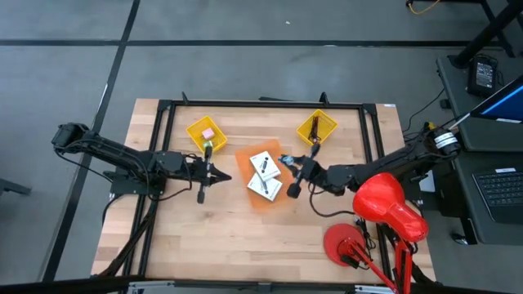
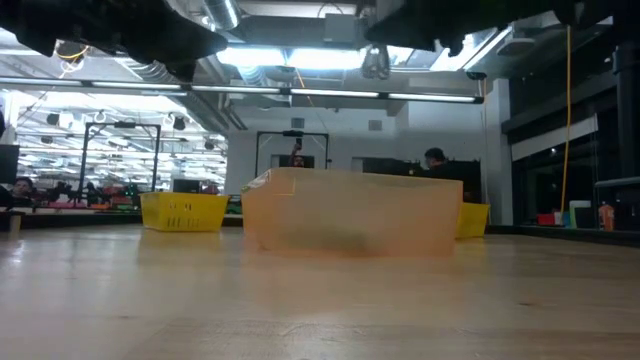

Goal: Pick and place items into bin
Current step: Put the blue charger cable into the right yellow bin

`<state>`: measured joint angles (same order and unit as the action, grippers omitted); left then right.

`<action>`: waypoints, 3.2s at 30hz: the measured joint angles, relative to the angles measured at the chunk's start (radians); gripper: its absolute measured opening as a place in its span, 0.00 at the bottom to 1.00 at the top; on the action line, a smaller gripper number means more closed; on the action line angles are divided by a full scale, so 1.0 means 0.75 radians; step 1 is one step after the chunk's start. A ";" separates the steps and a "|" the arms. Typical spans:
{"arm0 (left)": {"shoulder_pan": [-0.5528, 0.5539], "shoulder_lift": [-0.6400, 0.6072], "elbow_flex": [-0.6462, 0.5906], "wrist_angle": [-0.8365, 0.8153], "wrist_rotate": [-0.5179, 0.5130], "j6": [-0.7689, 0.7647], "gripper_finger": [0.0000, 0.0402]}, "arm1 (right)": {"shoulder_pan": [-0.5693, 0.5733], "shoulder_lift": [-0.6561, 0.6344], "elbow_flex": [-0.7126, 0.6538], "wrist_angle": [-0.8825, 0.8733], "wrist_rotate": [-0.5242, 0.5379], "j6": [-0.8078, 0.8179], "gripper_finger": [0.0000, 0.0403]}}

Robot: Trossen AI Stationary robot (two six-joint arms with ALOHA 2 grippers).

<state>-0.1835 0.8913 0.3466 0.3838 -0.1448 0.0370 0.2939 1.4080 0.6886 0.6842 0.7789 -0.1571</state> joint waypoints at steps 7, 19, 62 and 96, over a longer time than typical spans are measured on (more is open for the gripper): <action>0.000 0.000 0.000 0.019 -0.087 -0.009 0.00 | 0.000 -0.057 -0.036 -0.059 0.400 0.004 0.04; 0.000 0.000 0.000 0.010 -0.095 -0.009 0.00 | -0.052 -0.066 -0.036 -0.113 0.747 0.089 0.04; 0.000 0.001 0.000 -0.088 -0.095 0.015 0.02 | -1.088 -0.369 0.134 -1.603 -0.626 1.181 0.04; 0.000 0.001 0.000 -0.088 -0.099 0.014 0.01 | -1.201 -0.047 0.134 -1.515 -0.834 1.210 0.08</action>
<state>-0.1833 0.8917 0.3466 0.3176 -0.2188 0.0479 -0.6067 1.3731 0.7895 -0.4522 0.1532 0.7505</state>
